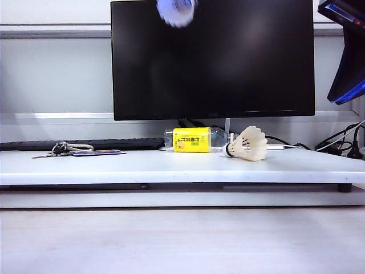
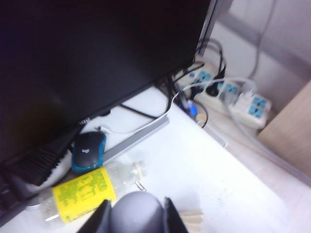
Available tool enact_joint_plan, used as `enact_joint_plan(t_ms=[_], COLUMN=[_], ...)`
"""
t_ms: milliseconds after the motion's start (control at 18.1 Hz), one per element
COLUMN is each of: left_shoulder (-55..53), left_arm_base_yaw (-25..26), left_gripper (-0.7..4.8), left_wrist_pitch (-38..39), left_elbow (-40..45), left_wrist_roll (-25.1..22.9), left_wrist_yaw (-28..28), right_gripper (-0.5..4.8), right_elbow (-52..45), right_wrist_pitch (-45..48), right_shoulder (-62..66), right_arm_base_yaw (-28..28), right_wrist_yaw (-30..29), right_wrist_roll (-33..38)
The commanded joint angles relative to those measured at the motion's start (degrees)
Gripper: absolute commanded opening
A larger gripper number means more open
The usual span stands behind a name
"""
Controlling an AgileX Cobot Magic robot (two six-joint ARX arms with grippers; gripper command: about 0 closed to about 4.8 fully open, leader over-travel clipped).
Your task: Stack the badminton balls on the table vertically.
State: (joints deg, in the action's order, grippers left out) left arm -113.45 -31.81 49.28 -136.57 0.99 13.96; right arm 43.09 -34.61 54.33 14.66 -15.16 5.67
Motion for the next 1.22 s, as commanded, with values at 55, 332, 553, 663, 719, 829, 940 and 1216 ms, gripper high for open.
enact_joint_plan(t_ms=[55,332,553,663,719,829,940,1216], left_shoulder=[3.48,11.69,20.96,31.56,35.10,40.26,43.65,44.52], left_arm_base_yaw=[-0.09,-0.09,-0.04,-0.04,0.02,1.05,1.70,1.66], left_gripper=[1.11,1.11,1.11,1.10,1.10,1.10,1.10,1.11], left_wrist_pitch=[3.56,5.42,-0.70,-15.06,-19.85,-26.32,-34.36,-62.73], left_elbow=[-0.17,3.41,19.71,38.27,44.72,54.53,64.67,82.84], left_wrist_roll=[-1.68,-2.51,-2.49,0.72,1.53,2.03,2.95,6.03], left_wrist_yaw=[-1.09,-4.02,-6.93,-7.37,-7.63,-7.91,-7.91,-7.69], right_gripper=[0.53,0.53,0.53,0.53,0.53,0.53,0.53,0.53], right_elbow=[0.09,0.09,0.02,-0.02,-0.02,-0.02,-0.09,-0.31], right_wrist_pitch=[0.55,0.28,0.11,0.04,0.02,0.02,-0.02,-0.52], right_shoulder=[-0.09,-0.09,-0.09,-0.09,-0.09,-0.09,-0.09,-0.09], right_arm_base_yaw=[0.00,0.00,0.00,0.00,0.00,0.00,0.00,0.00], right_wrist_yaw=[0.00,-0.02,-0.15,-0.17,-0.20,-0.17,-0.17,-0.13], right_wrist_roll=[-0.17,-0.17,-0.17,-0.17,-0.17,-0.17,-0.17,-0.20])
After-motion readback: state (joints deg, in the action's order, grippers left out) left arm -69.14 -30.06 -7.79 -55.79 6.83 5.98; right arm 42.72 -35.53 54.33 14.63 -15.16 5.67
